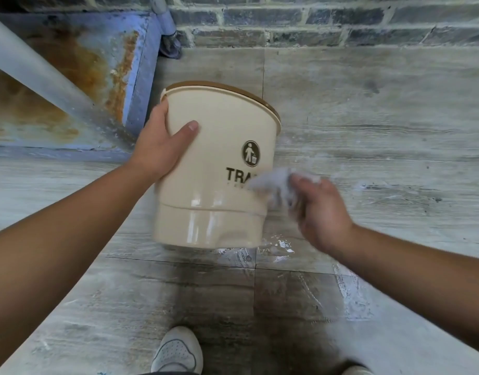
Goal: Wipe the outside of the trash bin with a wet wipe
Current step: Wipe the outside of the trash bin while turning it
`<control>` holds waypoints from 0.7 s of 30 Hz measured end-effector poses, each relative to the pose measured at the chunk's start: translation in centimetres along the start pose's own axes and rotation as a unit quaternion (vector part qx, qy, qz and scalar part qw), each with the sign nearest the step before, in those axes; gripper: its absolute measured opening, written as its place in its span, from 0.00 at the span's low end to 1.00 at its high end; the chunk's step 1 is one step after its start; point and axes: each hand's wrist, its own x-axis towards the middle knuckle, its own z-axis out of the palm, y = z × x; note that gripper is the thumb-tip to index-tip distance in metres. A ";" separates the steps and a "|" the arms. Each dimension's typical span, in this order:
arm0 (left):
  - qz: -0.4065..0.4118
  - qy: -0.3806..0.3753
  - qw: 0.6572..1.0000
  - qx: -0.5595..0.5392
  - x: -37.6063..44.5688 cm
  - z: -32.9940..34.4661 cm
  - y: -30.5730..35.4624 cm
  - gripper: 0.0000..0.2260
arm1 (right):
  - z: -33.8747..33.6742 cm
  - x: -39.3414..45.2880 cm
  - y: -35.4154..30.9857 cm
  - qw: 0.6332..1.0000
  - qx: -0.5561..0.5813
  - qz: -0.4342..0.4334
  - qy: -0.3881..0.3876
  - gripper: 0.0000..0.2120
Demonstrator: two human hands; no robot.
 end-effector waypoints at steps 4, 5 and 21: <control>-0.026 -0.049 0.998 0.008 -0.1 0.8 -1.4 0.28 | -2.8 4.1 -2.0 0.982 0.090 -0.004 0.165 0.17; -0.030 -0.053 0.998 0.011 -0.3 1.1 -1.8 0.27 | -3.1 4.8 -1.8 0.982 0.054 -0.023 0.179 0.18; -0.011 -0.025 0.998 0.055 1.1 6.7 -1.5 0.32 | -1.4 12.1 -0.5 0.871 -0.443 -0.196 -0.082 0.19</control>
